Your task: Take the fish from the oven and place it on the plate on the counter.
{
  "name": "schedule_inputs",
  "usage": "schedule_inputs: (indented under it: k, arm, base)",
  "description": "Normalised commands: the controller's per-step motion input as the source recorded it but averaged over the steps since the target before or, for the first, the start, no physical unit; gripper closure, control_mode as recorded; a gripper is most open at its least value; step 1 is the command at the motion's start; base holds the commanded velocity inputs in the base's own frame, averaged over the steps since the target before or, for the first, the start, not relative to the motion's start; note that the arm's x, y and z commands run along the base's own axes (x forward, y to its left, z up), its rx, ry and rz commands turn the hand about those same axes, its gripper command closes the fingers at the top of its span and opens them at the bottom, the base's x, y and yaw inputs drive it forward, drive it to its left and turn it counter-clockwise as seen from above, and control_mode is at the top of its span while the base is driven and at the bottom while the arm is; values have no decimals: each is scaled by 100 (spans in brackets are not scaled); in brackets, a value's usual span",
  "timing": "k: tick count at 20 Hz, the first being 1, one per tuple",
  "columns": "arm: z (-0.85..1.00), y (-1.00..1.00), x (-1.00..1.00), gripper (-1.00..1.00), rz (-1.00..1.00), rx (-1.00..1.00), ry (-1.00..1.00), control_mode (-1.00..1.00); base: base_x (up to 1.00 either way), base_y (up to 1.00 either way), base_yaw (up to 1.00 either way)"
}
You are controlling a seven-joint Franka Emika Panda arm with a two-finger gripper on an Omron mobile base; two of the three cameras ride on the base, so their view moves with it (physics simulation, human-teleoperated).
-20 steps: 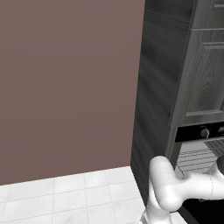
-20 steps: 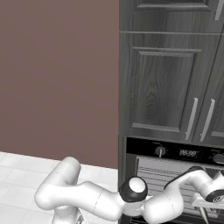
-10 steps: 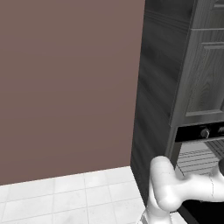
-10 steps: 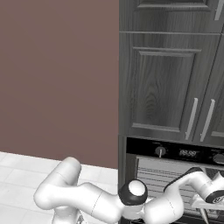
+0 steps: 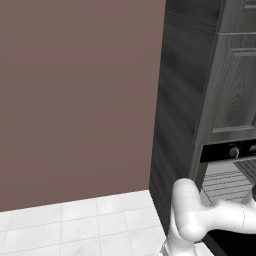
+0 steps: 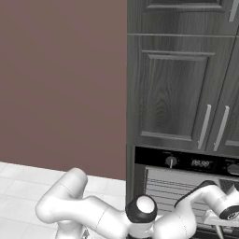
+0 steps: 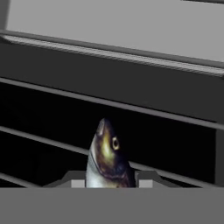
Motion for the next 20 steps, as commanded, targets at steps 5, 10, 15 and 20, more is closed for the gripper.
schedule_inputs:
  k: [5,10,15,20]
  arm:
    - [-5,2,0,100,0,0,1,-100]
    - [19,21,-21,100,1,0,-9,-100]
    - [58,36,-49,100,4,0,-18,-100]
    - [80,42,-37,100,6,0,-11,-100]
  base:
    - [0,0,0]
    - [0,0,0]
    - [0,0,0]
    - [0,0,0]
